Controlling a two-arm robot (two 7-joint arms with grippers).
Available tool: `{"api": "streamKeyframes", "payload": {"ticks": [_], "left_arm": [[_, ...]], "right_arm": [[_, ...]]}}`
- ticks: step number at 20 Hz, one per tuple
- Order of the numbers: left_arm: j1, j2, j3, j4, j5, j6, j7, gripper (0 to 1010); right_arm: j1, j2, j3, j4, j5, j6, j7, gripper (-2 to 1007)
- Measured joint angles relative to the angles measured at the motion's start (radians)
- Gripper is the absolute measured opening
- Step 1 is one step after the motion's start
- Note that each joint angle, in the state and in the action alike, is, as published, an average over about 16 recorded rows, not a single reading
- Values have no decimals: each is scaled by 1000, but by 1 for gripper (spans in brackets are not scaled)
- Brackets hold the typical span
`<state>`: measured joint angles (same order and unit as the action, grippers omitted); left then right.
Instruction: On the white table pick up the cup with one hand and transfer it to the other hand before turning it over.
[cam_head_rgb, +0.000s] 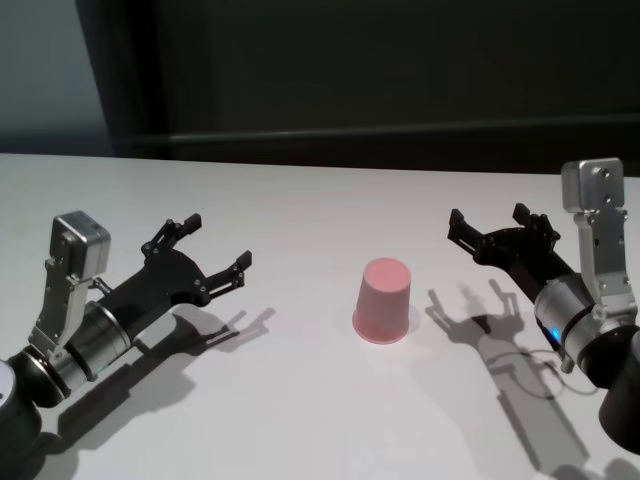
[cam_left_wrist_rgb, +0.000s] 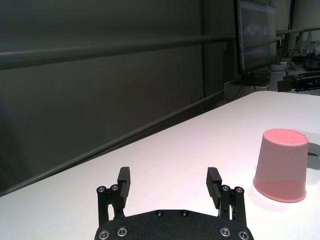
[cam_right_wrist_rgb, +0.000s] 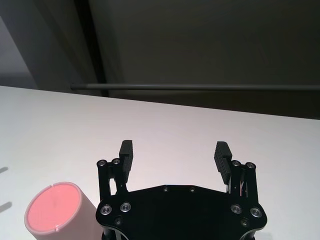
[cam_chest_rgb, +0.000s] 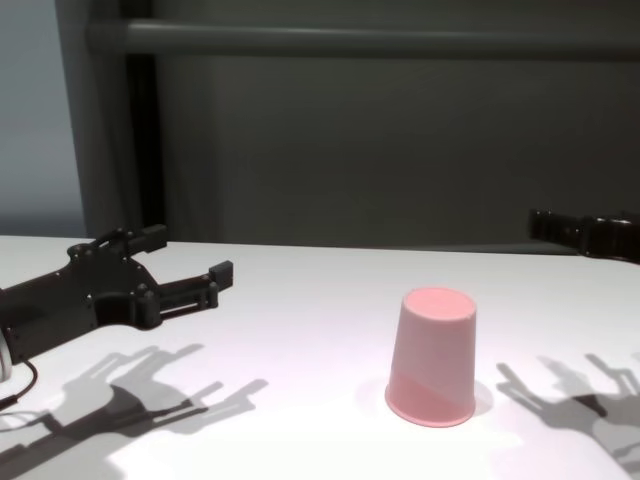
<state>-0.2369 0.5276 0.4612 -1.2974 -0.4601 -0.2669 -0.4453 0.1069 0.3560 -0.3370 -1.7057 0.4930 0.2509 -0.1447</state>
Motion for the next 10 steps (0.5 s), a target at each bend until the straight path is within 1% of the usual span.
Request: {"api": "streamKeyframes", "payload": {"ticks": [10], "left_arm": [[0,0,0,0,0,0,0,1003]], "right_arm": [[1,0,0,0,0,0,0,1001]]}}
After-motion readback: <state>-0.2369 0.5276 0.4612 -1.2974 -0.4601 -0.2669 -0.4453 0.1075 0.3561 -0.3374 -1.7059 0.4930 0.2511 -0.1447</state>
